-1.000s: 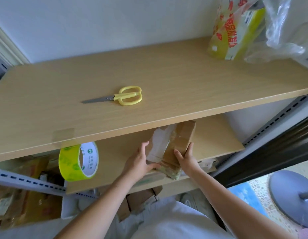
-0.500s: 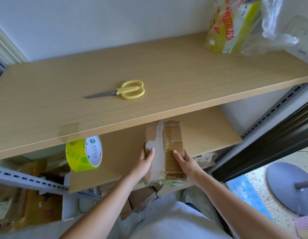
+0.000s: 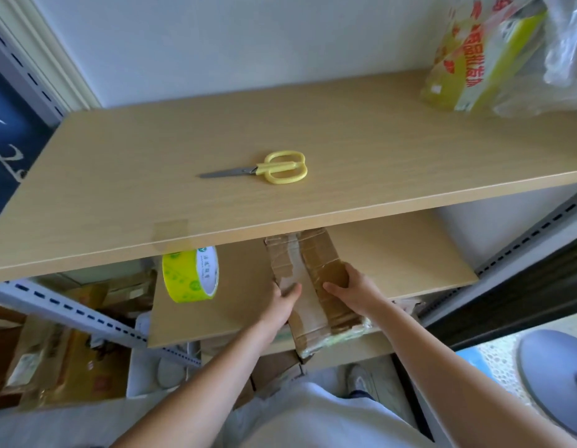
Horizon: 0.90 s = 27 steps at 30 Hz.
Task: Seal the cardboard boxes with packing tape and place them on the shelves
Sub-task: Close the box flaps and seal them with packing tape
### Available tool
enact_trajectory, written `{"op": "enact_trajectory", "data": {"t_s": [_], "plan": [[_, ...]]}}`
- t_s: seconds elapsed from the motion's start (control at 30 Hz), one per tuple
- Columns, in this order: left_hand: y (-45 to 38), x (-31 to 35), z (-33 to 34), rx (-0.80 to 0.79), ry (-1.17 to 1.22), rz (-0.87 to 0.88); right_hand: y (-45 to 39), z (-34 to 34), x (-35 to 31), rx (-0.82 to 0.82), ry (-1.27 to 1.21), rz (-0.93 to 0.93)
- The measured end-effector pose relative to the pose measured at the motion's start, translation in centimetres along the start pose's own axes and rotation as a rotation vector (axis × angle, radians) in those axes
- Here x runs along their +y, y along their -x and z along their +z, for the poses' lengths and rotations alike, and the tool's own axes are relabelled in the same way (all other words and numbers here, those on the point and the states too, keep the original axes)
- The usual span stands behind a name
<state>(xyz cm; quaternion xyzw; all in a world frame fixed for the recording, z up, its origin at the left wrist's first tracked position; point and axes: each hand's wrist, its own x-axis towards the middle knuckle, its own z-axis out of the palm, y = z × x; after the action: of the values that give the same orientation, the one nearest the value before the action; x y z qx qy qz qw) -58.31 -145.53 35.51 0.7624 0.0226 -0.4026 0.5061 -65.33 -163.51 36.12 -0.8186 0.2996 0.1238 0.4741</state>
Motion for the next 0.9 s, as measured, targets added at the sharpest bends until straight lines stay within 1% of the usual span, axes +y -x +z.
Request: {"op": "enact_trajectory", "data": {"t_s": [0.07, 0.23, 0.3, 0.37, 0.43, 0.5, 0.63, 0.77, 0.83, 0.9], "plan": [[0.3, -0.4, 0.1, 0.014, -0.011, 0.016, 0.0, 0.0, -0.2, -0.004, 0.019, 0.002], [1.7, -0.5, 0.4, 0.043, 0.032, 0.169, 0.5, 0.6, -0.4, 0.063, 0.097, -0.040], [2.2, -0.9, -0.2, 0.016, 0.076, 0.177, 0.9, -0.3, -0.5, 0.075, 0.109, -0.084], [3.0, -0.6, -1.0, -0.013, 0.213, 0.129, 0.9, -2.1, -1.2, 0.052, 0.159, -0.165], [3.3, -0.4, -1.8, -0.065, 0.349, 0.064, 0.3, -3.9, -2.0, 0.001, 0.273, -0.252], [3.3, -0.6, -2.1, -0.111, 0.420, -0.012, -0.6, -4.5, -2.8, -0.047, 0.345, -0.284], [3.9, -1.4, -2.0, -0.028, 0.599, -0.107, -1.2, -3.8, -3.2, -0.106, 0.286, -0.292], [4.3, -1.8, -1.7, -0.019, 0.767, -0.205, -1.4, -3.6, -3.7, -0.125, 0.351, -0.346], [4.1, -2.0, -1.4, -0.008, 0.809, -0.240, -1.7, -3.8, -4.7, -0.145, 0.442, -0.343], [5.0, -2.1, -1.4, -0.103, 0.755, -0.233, -2.1, -4.2, -5.8, -0.182, 0.557, -0.340]]}}
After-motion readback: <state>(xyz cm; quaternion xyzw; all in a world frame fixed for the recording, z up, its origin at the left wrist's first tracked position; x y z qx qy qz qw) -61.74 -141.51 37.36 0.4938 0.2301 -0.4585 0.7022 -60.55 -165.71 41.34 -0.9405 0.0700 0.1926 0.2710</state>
